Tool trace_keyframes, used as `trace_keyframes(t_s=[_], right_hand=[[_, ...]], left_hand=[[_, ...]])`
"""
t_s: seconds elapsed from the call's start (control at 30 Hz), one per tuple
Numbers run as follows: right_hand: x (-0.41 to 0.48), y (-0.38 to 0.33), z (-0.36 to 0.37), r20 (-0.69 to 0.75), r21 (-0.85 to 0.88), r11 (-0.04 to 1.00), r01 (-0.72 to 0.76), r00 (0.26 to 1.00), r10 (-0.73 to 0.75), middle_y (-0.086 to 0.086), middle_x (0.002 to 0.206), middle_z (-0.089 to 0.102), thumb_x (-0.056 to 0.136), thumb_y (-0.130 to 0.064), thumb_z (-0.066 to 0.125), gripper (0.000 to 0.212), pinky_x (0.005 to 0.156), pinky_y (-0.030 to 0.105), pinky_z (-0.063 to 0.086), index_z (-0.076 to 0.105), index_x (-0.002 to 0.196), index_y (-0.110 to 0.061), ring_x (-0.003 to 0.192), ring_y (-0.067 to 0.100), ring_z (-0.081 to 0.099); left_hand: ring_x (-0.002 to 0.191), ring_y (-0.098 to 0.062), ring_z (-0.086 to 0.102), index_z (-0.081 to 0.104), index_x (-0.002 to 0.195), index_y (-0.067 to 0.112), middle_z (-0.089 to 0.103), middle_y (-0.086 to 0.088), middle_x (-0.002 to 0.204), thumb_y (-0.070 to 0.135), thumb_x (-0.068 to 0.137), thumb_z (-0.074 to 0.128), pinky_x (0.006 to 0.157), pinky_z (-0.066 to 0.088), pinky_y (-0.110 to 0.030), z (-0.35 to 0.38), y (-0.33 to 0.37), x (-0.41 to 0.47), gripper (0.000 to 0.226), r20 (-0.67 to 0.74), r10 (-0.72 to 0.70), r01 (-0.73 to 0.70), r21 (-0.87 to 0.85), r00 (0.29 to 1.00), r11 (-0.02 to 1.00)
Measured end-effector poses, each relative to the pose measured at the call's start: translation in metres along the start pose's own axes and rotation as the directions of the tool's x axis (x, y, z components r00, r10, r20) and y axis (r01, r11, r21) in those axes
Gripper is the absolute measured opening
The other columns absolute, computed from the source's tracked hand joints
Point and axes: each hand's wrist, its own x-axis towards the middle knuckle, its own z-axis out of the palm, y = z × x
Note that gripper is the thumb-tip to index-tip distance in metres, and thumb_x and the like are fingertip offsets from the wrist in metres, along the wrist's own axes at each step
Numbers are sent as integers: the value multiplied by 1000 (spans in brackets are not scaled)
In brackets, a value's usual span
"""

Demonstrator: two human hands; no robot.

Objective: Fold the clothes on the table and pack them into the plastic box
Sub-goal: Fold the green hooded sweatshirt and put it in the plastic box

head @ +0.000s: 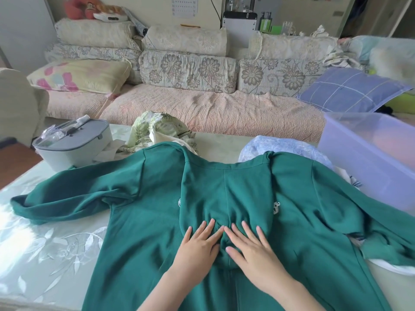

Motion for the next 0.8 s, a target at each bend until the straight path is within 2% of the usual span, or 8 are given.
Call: trace_keyframes(t_s=[0.07, 0.13, 0.2, 0.33, 0.47, 0.53, 0.63, 0.8], right_hand=[[1, 3, 12, -38, -71, 997, 4, 999, -7, -21, 154, 5, 81, -65, -15, 69, 114, 32, -10, -5, 146, -43, 147, 10, -3], [1, 4, 12, 32, -43, 999, -14, 999, 16, -21, 154, -2, 75, -70, -19, 78, 114, 32, -15, -5, 147, -44, 145, 9, -12], [1, 3, 7, 84, 30, 999, -24, 996, 22, -18, 157, -2, 87, -68, -1, 68, 116, 33, -17, 2, 149, -41, 145, 8, -16], [-5, -6, -10, 99, 128, 991, -26, 995, 14, -14, 159, 1, 103, -40, 28, 49, 118, 35, -10, 14, 150, -38, 145, 8, -13], [-19, -20, -10, 85, 118, 990, 72, 993, -83, -25, 153, -7, 102, -41, 28, 48, 118, 35, -10, 17, 149, -41, 140, -1, -20], [-20, -28, -9, 158, 40, 997, 69, 985, -75, -21, 156, 2, 95, -59, 19, 59, 118, 38, -10, 20, 149, -37, 144, 1, -11], [-12, -43, -19, 156, 10, 998, 67, 985, -68, -11, 158, 16, 72, -78, 1, 92, 116, 37, -14, 33, 146, -33, 146, 7, -3], [24, -80, -32, 43, 144, 983, 112, 992, -120, -10, 156, 24, 100, -41, 39, 42, 117, 29, -1, 44, 140, -30, 145, 7, 13]], left_hand=[[146, -10, -5, 2, 149, 40, -4, 12, 159, 53, 87, -5, 117, -2, -34, 2, -3, 3, 64, 31, -6, 6, 27, 999, 1000], [146, -11, -4, 5, 150, 39, -3, 11, 159, 47, 97, 11, 118, -1, -36, -1, -3, 5, 54, 42, -5, 3, 36, 999, 999], [147, -11, 0, 15, 150, 36, 2, 10, 159, 38, 101, 27, 118, 2, -36, -6, -2, 5, 50, 33, -7, 8, -29, 999, 1000], [140, -8, 26, 50, 134, 31, 35, 10, 149, 25, 98, 42, 112, 16, -20, -10, -3, -5, 37, -200, -50, -4, -264, 978, 965], [126, -8, 45, 48, 134, 29, 42, 12, 143, 20, 94, 52, 100, 29, -13, -7, -17, -22, 41, -360, -175, 1, -434, 916, 901], [134, -6, 36, 43, 139, 29, 39, 11, 147, 22, 96, 49, 103, 26, -14, -5, -30, -28, 44, -237, -191, 58, -475, 953, 878], [146, -7, 7, 17, 150, 28, 10, 13, 156, 29, 94, 52, 118, 6, -32, -5, -44, -35, 67, 67, 13, 3, -236, 998, 972], [119, -8, 54, 62, 123, 19, 60, 6, 126, 13, 93, 54, 100, 34, -16, -34, -78, -37, 32, -124, -236, 119, -591, 964, 798]])
